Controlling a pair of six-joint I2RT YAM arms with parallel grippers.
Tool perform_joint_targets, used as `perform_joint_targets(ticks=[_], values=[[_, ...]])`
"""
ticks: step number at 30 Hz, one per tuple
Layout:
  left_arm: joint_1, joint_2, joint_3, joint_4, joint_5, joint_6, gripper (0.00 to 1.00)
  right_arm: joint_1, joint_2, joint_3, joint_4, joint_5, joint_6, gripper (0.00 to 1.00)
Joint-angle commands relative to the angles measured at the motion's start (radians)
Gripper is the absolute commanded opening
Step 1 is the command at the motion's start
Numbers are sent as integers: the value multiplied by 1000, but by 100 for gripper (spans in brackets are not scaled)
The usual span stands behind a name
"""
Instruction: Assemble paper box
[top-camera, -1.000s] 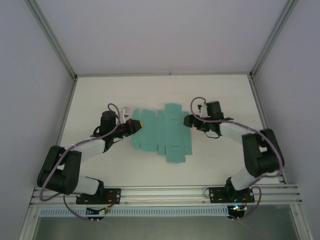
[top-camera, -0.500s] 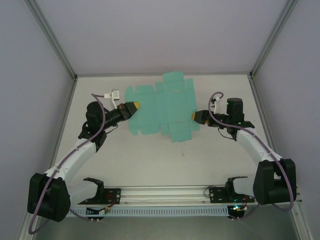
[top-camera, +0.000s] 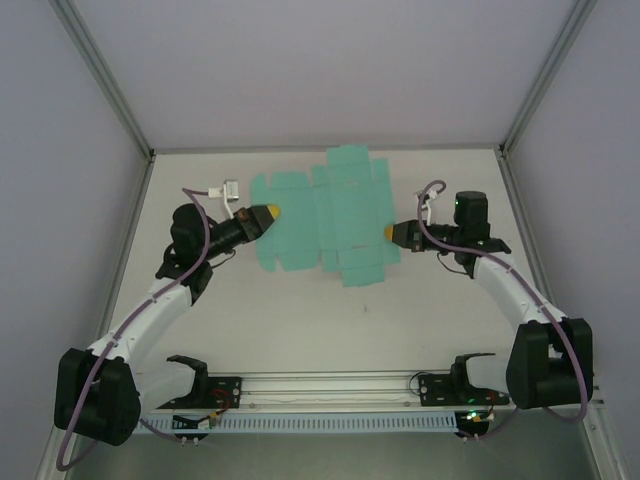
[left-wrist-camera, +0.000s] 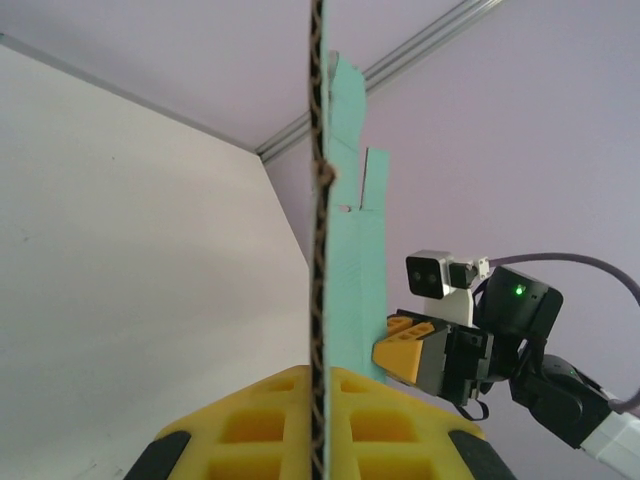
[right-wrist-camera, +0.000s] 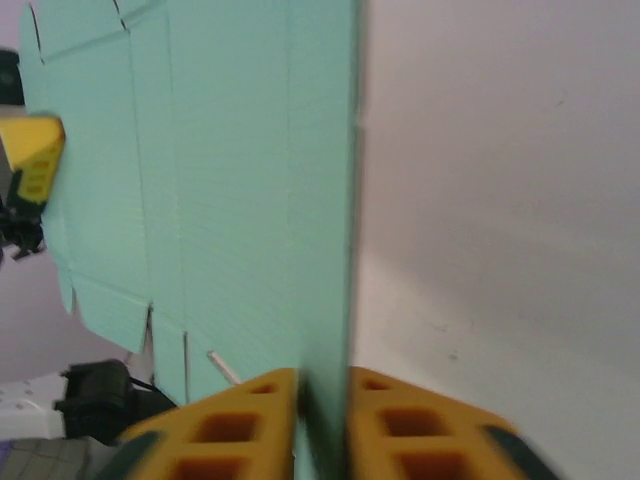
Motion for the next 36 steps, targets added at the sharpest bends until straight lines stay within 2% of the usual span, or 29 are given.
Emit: perform_joint_targets(ticks=[1, 2, 3, 4, 6, 11, 14, 18, 20, 22, 29, 33, 36], values=[[7, -38, -11, -34, 1, 16, 0, -1, 24, 50, -59, -30, -61, 0], [8, -44, -15, -39, -7, 17, 0, 3, 25, 55, -73, -23, -76, 0], [8, -51, -18, -56, -16, 24, 9, 5, 28, 57, -85, -3, -90, 0], [7, -59, -14, -95, -34, 49, 36, 15, 29, 60, -108, 36, -119, 0], [7, -79, 10, -251, -113, 119, 99, 52, 43, 86, -187, 135, -206, 0], [7, -121, 78, -665, -490, 249, 100, 141, 125, 147, -283, 323, -329, 0], [6, -128, 101, -785, -587, 284, 100, 187, 204, 203, -326, 436, -395, 0], [6, -111, 111, -777, -540, 283, 100, 266, 318, 291, -361, 625, -518, 1], [6, -86, 110, -737, -486, 270, 100, 330, 357, 314, -331, 761, -604, 1], [5, -52, 116, -709, -440, 262, 100, 376, 385, 332, -295, 847, -672, 1], [-11, 97, 184, -583, -313, 228, 100, 494, 405, 277, -26, 1048, -881, 1], [-33, 205, 276, -542, -250, 214, 100, 564, 402, 191, 130, 1132, -1011, 1], [-56, 277, 353, -522, -217, 211, 100, 596, 409, 162, 186, 1190, -1052, 0]])
